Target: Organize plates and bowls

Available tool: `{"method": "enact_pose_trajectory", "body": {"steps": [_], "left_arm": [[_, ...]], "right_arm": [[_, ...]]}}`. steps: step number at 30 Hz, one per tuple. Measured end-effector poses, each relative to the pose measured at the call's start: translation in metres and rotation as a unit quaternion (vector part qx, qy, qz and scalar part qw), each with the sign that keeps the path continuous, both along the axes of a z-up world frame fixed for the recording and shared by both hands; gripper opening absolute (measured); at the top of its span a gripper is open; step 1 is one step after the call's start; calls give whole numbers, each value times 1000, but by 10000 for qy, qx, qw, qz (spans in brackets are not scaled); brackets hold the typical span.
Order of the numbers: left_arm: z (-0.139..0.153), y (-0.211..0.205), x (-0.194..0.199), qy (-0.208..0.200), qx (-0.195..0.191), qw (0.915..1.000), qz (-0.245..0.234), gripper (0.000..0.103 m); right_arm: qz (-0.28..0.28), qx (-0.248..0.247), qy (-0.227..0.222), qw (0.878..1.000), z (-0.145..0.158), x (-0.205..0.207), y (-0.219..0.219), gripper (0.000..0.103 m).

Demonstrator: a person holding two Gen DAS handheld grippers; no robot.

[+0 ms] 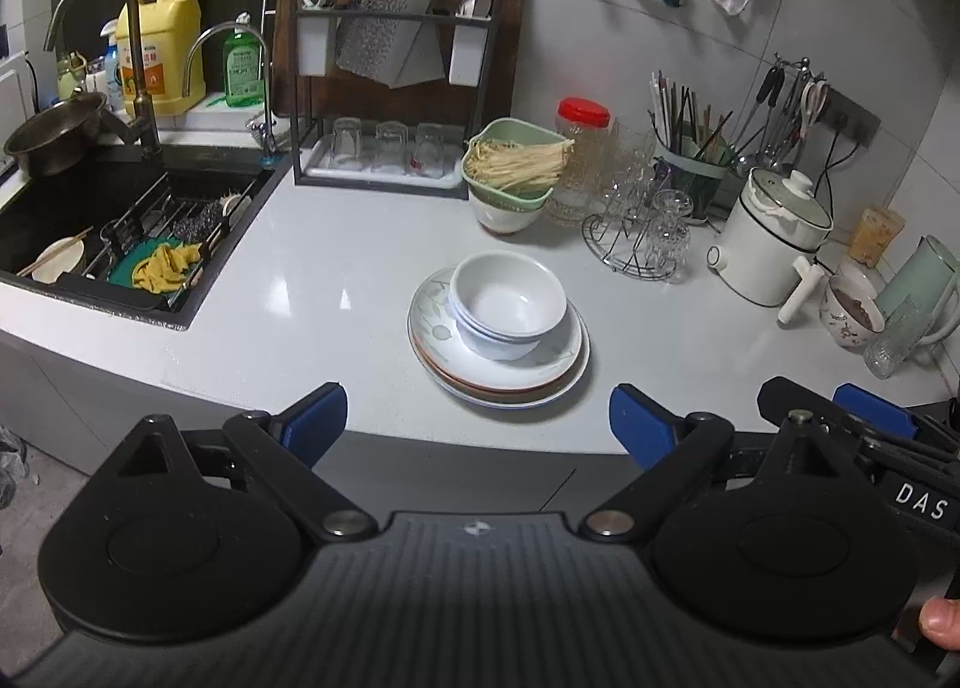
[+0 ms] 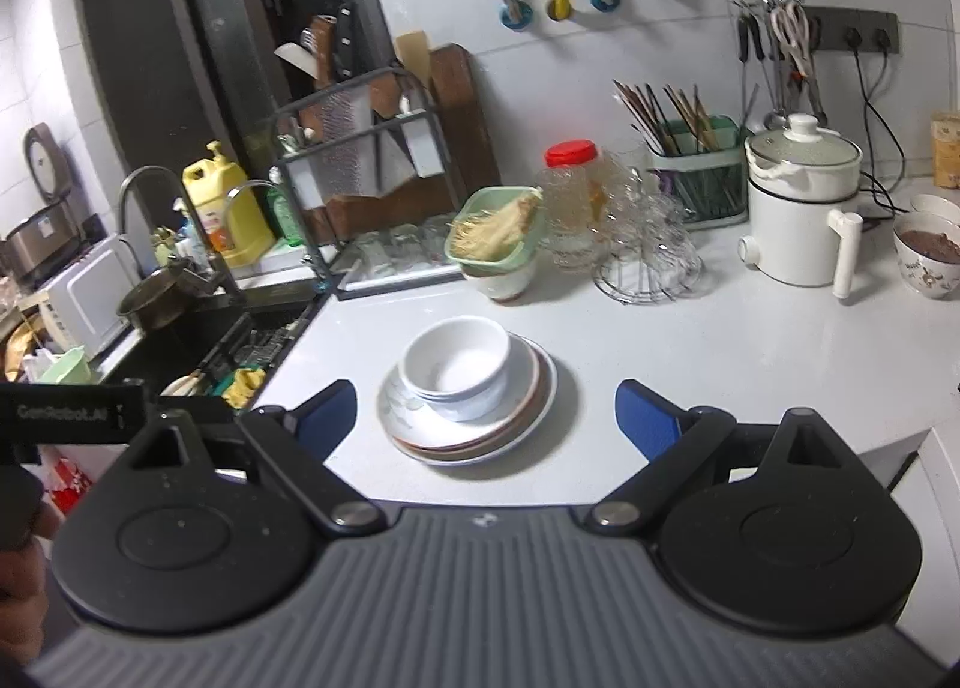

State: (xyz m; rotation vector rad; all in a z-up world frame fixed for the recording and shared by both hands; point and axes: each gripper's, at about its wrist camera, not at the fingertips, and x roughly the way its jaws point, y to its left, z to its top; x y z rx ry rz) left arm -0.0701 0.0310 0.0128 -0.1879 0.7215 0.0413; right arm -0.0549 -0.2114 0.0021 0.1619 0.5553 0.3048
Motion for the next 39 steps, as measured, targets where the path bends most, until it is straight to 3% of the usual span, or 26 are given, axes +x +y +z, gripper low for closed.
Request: {"method": "enact_pose_trajectory", "body": {"steps": [14,39], "left_arm": [[7,6,-18,-91,97,9999,35,96],[-6,4,-16,220,138,9996,111,98]], "right_arm": [[-222,-10,-107,9997,3,-24,-2,94],[-240,-95,35,9997,-5,-28,-1,94]]}}
